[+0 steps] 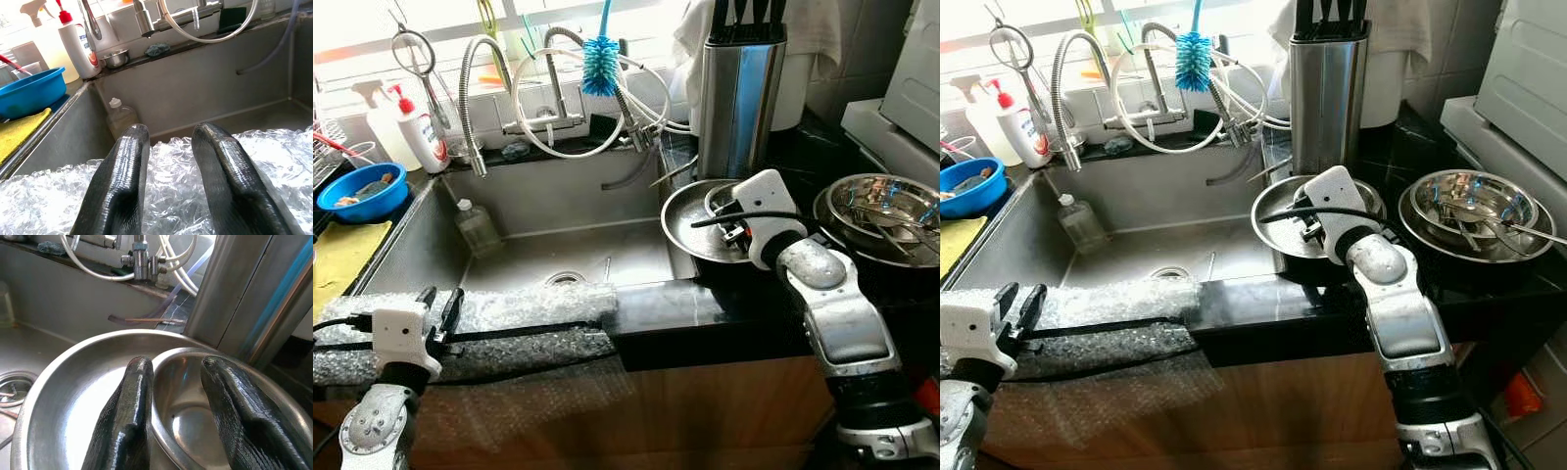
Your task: Kitchen organization
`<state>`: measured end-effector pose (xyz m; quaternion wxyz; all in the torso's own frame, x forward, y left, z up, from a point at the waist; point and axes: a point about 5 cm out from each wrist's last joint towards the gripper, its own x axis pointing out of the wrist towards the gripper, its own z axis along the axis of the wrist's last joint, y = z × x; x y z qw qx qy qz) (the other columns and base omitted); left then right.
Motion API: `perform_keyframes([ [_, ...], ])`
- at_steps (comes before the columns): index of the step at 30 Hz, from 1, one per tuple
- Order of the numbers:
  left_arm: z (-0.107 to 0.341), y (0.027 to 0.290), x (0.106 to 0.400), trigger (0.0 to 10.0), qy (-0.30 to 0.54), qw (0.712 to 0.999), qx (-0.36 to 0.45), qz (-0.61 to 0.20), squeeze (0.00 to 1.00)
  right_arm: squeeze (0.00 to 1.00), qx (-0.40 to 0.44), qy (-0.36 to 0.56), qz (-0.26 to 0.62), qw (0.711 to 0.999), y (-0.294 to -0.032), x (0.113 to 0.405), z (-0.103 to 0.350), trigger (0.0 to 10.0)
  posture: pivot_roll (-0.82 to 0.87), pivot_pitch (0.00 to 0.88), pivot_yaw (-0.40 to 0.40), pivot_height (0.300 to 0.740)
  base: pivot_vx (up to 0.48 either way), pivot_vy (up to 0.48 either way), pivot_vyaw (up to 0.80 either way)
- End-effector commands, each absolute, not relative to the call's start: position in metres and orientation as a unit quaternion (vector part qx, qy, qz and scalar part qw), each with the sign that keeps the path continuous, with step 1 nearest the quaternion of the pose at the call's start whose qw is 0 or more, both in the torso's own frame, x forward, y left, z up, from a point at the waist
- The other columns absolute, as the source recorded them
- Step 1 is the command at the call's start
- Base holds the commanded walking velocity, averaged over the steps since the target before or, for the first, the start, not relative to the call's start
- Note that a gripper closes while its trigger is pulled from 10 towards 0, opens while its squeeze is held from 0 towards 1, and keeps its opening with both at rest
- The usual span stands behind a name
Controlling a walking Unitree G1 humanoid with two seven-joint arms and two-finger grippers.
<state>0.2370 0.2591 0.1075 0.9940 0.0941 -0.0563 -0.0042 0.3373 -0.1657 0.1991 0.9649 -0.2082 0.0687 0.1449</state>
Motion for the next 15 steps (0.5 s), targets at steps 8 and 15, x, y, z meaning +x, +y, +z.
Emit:
perform_keyframes([
  [8,0.095,0.253,0.238,10.0,-0.032,0.995,0.088,-0.020,0.00,0.00,-0.196,0.088,0.136,0.967,-0.170,0.342,0.203,10.0,-0.08,0.000,0.118,0.740,0.000,0.000,0.00],
  [15,0.094,0.252,0.238,10.0,-0.033,0.996,0.086,-0.018,0.00,0.00,-0.178,-0.017,0.077,0.981,-0.170,0.341,0.234,10.0,-0.09,0.000,0.123,0.740,0.000,0.000,0.00],
])
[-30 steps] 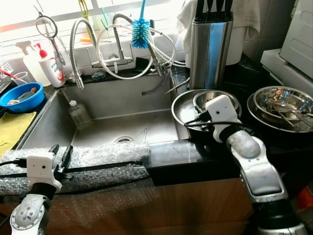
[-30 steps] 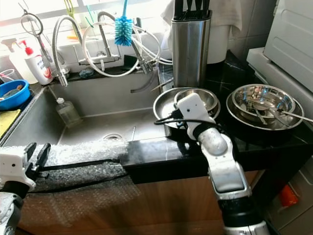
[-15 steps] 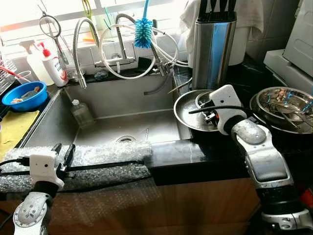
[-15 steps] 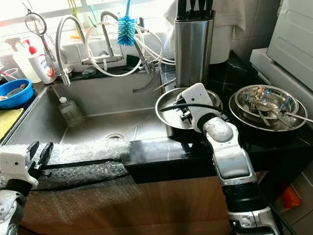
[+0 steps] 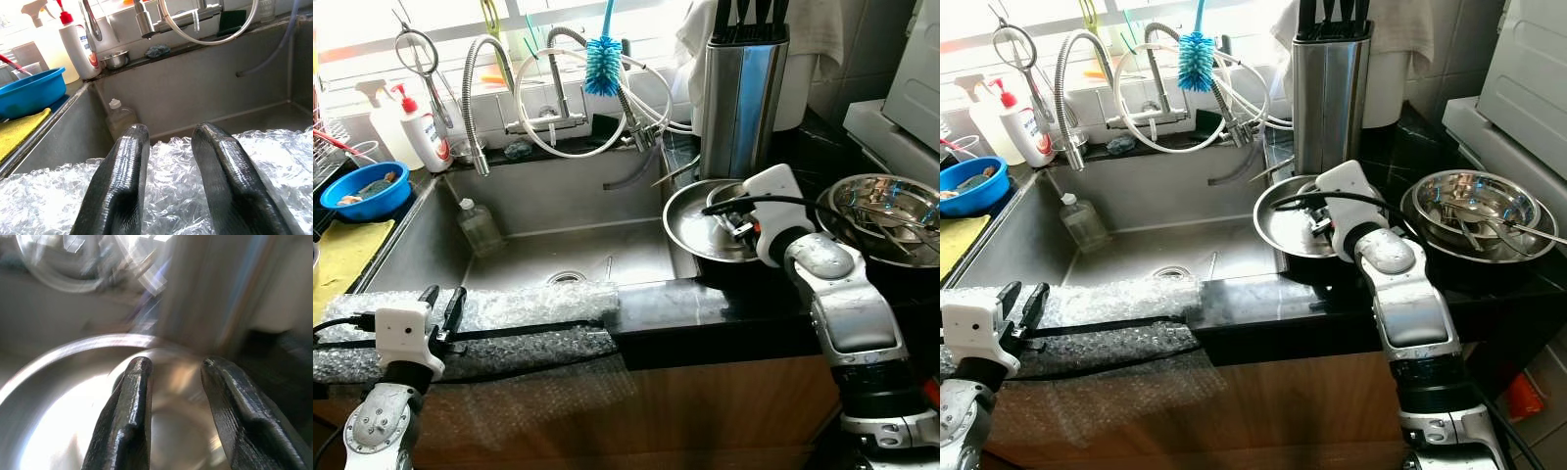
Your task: Kitchen organization
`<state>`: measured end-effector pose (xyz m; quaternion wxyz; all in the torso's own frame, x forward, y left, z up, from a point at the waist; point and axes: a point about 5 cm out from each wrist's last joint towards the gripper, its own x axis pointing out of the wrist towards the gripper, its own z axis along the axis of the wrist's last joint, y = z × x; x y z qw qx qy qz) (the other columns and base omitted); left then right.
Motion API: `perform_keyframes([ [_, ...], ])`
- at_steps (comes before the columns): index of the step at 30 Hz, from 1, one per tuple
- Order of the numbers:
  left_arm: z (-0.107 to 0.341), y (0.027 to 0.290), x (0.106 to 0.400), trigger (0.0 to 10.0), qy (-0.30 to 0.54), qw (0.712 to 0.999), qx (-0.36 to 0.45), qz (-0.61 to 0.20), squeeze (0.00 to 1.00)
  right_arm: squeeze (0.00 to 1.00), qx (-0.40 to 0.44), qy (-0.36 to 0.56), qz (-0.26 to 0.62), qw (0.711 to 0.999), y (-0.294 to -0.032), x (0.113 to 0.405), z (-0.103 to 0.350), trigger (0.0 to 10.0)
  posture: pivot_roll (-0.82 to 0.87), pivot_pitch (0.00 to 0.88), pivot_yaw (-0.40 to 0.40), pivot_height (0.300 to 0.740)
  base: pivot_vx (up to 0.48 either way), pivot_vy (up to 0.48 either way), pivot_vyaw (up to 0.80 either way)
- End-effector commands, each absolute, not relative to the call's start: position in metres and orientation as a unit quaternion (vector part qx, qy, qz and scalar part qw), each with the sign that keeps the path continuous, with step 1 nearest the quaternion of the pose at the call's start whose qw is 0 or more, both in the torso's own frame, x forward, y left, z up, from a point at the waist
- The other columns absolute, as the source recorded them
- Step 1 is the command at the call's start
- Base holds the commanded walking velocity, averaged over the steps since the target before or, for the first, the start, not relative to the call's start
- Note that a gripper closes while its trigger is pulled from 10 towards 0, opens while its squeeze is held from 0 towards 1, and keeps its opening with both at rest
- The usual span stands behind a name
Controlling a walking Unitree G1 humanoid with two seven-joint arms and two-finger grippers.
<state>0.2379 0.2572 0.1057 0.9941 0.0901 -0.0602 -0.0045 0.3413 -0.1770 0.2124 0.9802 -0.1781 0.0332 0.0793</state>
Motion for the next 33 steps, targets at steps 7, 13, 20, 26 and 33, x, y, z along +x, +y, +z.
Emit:
perform_keyframes([
  [7,0.094,0.250,0.240,10.0,-0.032,0.996,0.084,-0.022,0.00,0.00,-0.134,-0.047,0.003,0.990,-0.175,0.334,0.242,10.0,-0.09,0.000,0.130,0.740,0.000,0.000,0.00],
  [13,0.094,0.250,0.241,10.0,-0.030,0.996,0.084,-0.023,0.00,0.00,-0.093,0.002,-0.075,0.993,-0.196,0.333,0.220,10.0,-0.09,0.000,0.132,0.740,0.000,0.000,0.00],
  [20,0.094,0.250,0.242,10.0,-0.030,0.996,0.084,-0.023,0.00,0.00,-0.092,0.010,-0.080,0.992,-0.196,0.333,0.217,10.0,-0.09,0.000,0.132,0.740,0.000,0.000,0.00],
  [26,0.095,0.249,0.242,10.0,-0.029,0.996,0.085,-0.024,0.00,0.00,-0.056,0.050,-0.074,0.994,-0.189,0.333,0.201,10.0,-0.07,0.000,0.127,0.740,0.000,0.000,0.00],
  [33,0.098,0.249,0.243,10.0,-0.031,0.995,0.088,-0.027,0.00,0.00,0.029,0.080,-0.072,0.994,-0.185,0.334,0.189,10.0,-0.07,0.000,0.131,0.740,0.000,0.000,0.00],
])
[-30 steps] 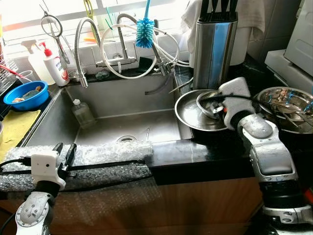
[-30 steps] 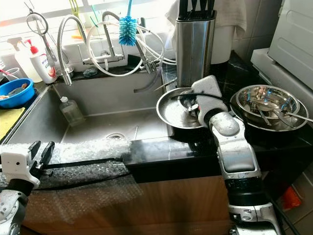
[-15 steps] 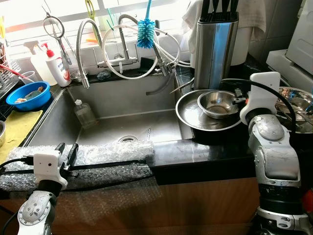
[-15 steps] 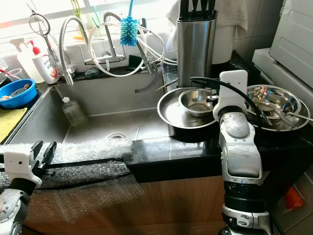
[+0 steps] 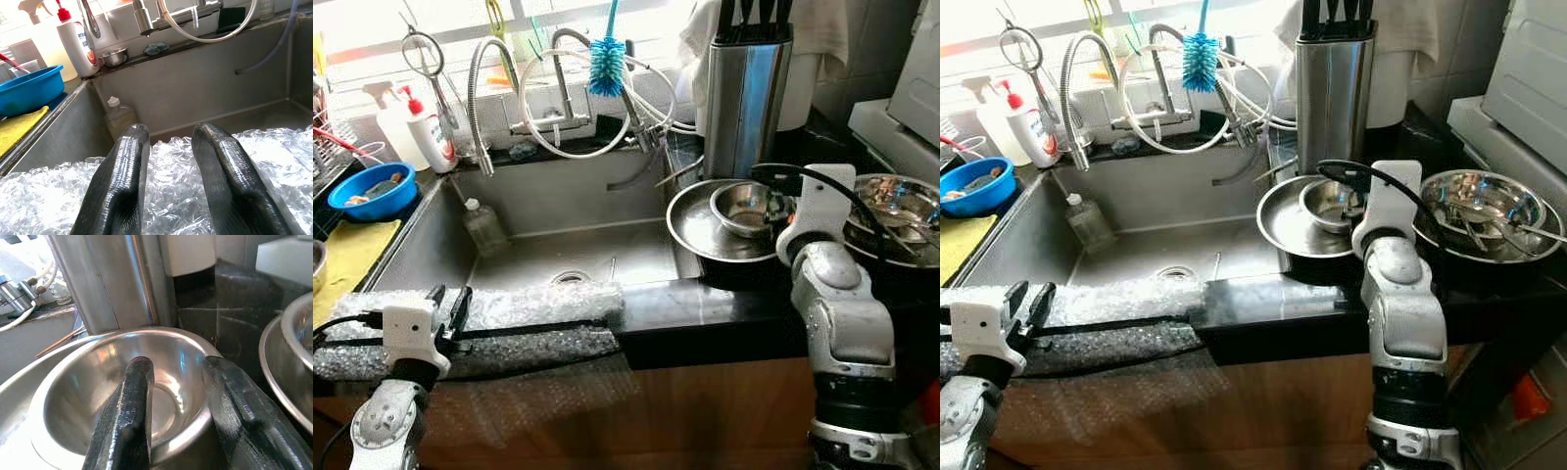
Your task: Kitchen organization
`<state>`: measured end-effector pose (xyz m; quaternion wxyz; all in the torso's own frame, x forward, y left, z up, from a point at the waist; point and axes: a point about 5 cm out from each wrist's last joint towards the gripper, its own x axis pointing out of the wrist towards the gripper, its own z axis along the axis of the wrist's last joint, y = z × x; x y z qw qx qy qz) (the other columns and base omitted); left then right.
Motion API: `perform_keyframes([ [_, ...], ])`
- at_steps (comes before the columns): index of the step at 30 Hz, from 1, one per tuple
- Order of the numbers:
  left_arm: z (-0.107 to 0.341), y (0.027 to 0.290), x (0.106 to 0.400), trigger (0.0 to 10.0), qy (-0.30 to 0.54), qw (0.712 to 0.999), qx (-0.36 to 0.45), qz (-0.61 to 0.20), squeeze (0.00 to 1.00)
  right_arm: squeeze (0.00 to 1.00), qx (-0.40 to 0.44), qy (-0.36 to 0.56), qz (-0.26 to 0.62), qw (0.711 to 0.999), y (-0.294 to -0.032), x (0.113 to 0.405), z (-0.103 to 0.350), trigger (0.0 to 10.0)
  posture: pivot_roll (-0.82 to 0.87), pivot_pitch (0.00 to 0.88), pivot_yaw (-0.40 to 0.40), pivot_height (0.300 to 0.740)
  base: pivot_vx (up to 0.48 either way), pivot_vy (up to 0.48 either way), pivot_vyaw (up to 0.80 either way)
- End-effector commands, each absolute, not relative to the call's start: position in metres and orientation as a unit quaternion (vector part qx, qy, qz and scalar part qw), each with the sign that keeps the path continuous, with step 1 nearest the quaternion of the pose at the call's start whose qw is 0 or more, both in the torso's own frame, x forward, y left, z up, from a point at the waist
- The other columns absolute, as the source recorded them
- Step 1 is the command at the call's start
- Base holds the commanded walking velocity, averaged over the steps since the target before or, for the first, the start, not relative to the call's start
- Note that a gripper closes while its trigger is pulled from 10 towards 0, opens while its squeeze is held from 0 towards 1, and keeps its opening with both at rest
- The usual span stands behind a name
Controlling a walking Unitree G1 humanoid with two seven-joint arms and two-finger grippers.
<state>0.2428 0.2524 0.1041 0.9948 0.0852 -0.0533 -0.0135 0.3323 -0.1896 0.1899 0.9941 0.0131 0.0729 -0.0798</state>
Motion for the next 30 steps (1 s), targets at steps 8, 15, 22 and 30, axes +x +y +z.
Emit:
perform_keyframes([
  [8,0.099,0.248,0.243,10.0,-0.033,0.995,0.088,-0.027,0.00,0.00,0.037,0.066,-0.075,0.994,-0.184,0.334,0.194,10.0,-0.06,0.000,0.133,0.740,0.000,0.000,0.00],
  [15,0.100,0.247,0.244,10.0,-0.034,0.995,0.088,-0.027,0.00,0.00,0.046,0.051,-0.075,0.995,-0.183,0.336,0.200,10.0,-0.06,0.000,0.133,0.740,0.000,0.000,0.00],
  [22,0.100,0.246,0.245,10.0,-0.034,0.995,0.088,-0.027,0.00,0.00,0.047,0.067,-0.050,0.995,-0.174,0.337,0.195,10.0,-0.06,0.000,0.131,0.740,0.000,0.000,0.00],
  [30,0.100,0.245,0.244,10.0,-0.034,0.995,0.086,-0.024,0.00,0.00,0.051,0.002,-0.081,0.995,-0.180,0.337,0.214,10.0,-0.06,0.000,0.128,0.740,0.000,0.000,0.00],
])
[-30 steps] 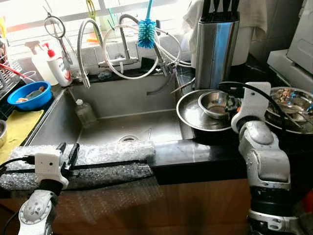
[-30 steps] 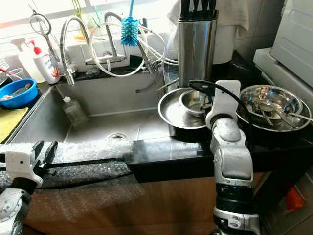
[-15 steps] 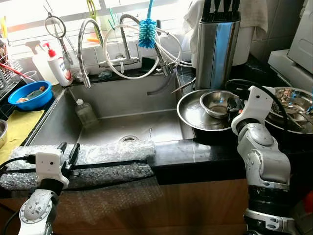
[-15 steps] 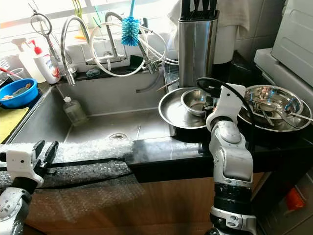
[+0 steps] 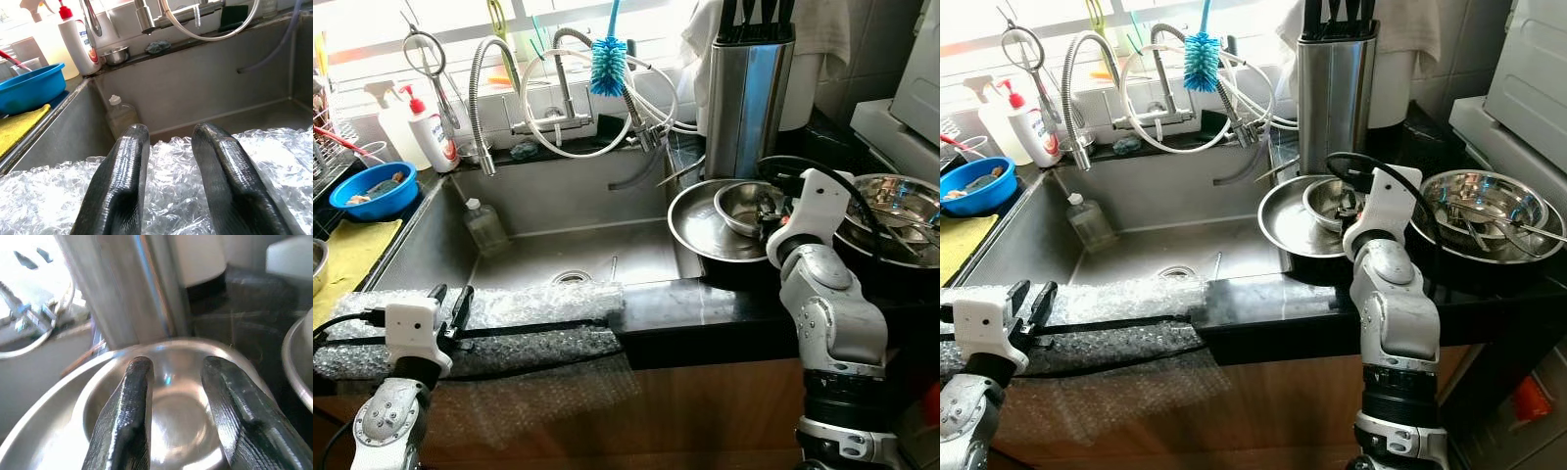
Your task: Kitchen organization
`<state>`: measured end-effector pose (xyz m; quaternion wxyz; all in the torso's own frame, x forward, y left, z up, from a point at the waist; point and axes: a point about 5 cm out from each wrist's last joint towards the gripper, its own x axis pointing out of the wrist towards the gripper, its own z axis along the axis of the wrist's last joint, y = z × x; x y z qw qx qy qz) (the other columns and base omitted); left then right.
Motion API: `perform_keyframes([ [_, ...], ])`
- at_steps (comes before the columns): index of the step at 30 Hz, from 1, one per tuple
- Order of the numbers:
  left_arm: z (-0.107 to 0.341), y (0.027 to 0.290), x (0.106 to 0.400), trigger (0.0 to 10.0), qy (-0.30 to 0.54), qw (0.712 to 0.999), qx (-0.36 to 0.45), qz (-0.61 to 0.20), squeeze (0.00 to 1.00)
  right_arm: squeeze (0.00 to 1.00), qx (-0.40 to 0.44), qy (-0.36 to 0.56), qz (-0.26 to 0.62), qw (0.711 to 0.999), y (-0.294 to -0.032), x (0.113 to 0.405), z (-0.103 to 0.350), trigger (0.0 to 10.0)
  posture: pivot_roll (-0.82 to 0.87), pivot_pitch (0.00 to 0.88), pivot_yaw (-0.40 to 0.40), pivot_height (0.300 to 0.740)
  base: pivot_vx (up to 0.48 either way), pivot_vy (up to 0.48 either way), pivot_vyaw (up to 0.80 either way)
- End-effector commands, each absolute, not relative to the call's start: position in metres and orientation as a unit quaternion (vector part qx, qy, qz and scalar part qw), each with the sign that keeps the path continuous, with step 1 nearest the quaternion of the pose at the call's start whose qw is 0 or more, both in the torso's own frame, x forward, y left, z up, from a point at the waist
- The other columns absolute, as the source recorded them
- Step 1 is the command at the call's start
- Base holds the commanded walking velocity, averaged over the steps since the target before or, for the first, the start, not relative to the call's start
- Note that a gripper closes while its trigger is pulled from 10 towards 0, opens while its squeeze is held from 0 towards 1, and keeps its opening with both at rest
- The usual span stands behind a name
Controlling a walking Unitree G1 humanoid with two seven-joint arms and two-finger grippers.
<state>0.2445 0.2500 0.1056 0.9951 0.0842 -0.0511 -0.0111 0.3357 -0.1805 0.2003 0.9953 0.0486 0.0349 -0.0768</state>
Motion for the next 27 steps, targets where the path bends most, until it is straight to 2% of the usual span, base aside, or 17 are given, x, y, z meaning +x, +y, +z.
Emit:
perform_keyframes([
  [1,0.100,0.245,0.244,10.0,-0.034,0.995,0.086,-0.024,0.00,0.00,0.051,0.002,-0.081,0.995,-0.180,0.337,0.214,10.0,-0.06,0.000,0.128,0.740,0.000,0.000,0.00],
  [10,0.100,0.243,0.245,10.0,-0.034,0.996,0.085,-0.026,0.00,0.00,0.061,0.005,-0.113,0.992,-0.191,0.334,0.209,10.0,-0.06,0.000,0.130,0.740,0.000,0.000,0.00],
  [27,0.101,0.244,0.246,10.0,-0.032,0.995,0.086,-0.028,0.00,0.00,0.086,0.032,-0.150,0.984,-0.193,0.333,0.195,10.0,-0.06,0.000,0.134,0.740,0.000,0.000,0.00],
])
